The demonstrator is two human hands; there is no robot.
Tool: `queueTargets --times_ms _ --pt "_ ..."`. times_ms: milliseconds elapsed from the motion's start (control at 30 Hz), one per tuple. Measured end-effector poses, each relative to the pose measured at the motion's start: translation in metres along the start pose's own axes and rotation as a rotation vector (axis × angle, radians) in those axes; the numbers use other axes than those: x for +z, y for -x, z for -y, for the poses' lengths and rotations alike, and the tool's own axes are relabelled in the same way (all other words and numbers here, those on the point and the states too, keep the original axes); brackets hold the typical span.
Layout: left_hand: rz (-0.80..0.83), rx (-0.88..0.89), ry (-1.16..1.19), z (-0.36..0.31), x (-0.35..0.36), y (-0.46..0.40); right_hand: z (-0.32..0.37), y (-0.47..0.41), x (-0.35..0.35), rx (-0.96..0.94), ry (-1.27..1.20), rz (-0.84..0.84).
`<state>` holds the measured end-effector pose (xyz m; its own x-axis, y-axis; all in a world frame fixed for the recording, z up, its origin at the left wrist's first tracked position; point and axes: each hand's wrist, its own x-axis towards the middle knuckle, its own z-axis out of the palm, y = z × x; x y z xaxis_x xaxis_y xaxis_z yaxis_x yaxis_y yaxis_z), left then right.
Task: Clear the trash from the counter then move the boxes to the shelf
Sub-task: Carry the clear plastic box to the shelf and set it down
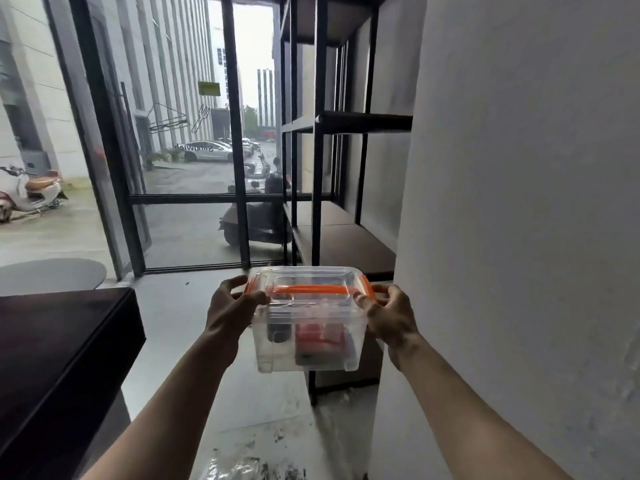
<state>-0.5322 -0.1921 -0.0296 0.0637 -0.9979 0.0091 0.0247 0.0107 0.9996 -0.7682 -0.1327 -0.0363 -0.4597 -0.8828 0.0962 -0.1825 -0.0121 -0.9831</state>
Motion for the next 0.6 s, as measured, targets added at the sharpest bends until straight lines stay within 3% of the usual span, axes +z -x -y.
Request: queueTargets --times_ms 167,600 --pt "-0.047 -0.001 0.024 -0.007 0.021 -0.110 0.010 -0.118 0.045 -0.052 0.133 0.040" --pt "-0.186 0.035 -0.025 -0.013 0.040 -0.338 0.005 -0.356 0.169 -0.029 -0.002 0.182"
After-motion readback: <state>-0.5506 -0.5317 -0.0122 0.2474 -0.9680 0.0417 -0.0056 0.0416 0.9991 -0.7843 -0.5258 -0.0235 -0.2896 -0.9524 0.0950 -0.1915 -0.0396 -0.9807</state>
